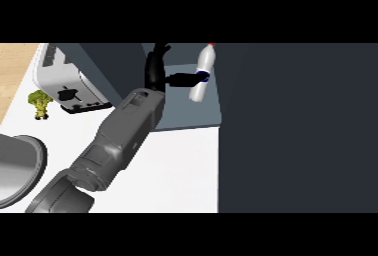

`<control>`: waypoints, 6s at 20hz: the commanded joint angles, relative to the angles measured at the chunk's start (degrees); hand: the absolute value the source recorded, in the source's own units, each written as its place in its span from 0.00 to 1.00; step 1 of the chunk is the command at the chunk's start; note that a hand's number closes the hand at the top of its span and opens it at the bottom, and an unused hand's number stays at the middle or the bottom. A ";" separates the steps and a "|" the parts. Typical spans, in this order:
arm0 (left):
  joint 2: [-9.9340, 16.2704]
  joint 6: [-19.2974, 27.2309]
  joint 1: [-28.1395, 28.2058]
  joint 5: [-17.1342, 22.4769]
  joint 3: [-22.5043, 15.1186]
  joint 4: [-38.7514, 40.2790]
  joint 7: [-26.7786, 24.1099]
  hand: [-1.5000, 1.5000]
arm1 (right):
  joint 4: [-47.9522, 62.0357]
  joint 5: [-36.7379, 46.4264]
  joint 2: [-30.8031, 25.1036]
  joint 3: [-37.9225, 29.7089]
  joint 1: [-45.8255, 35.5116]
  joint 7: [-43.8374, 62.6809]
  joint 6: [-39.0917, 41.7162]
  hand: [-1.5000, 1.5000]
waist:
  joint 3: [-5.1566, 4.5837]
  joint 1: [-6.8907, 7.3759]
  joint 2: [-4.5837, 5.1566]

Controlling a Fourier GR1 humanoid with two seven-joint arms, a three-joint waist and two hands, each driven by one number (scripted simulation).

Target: Pick up the bottled water, place it into the cabinet and close the cabinet

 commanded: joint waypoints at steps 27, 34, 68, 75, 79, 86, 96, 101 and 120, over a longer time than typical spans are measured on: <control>-0.60 -5.23 17.30 15.28 -16.03 -29.51 -5.50 0.00 | -10.42 -0.13 1.35 -1.65 -0.74 7.47 -7.76 0.00 | 0.04 3.52 -2.10; -0.60 -1.76 32.90 13.89 -23.09 -47.61 -5.02 0.00 | -10.37 0.98 3.37 -1.02 0.74 7.18 -6.84 0.00 | 0.06 5.35 -2.26; 37.67 -15.88 77.96 19.06 -21.48 -99.55 -4.85 0.00 | -18.19 5.92 -2.45 7.66 1.33 10.04 8.52 1.00 | -0.27 4.94 -2.42; 42.69 -18.31 81.90 23.10 -13.15 -101.96 -6.39 0.00 | -19.90 7.54 -3.77 13.84 0.66 11.78 10.55 1.00 | -0.41 5.44 -2.64; 44.78 -20.02 84.74 24.18 -11.70 -103.11 -6.46 0.00 | -20.40 8.75 -5.46 16.57 -2.14 13.27 10.61 1.00 | -0.59 5.84 -2.88; 47.74 -24.49 88.87 27.44 -7.59 -102.83 -7.57 0.00 | -19.23 9.82 -7.71 22.60 -8.51 16.20 10.23 1.00 | -1.07 6.74 -3.26; 51.09 -28.28 92.62 30.95 -2.39 -102.35 -7.73 0.00 | -15.65 11.27 -8.53 31.35 -21.19 22.52 4.11 1.00 | -1.29 7.44 -3.38; 52.49 -30.85 95.21 31.62 -0.65 -101.25 -8.49 0.00 | -13.09 11.65 -6.54 38.04 -26.29 25.71 -0.89 1.00 | -1.38 7.87 -3.63; 56.86 -41.04 100.99 35.10 7.41 -100.18 -11.20 0.00 | 3.54 18.14 13.18 54.88 -61.32 39.86 -29.97 1.00 | -0.94 12.07 -2.96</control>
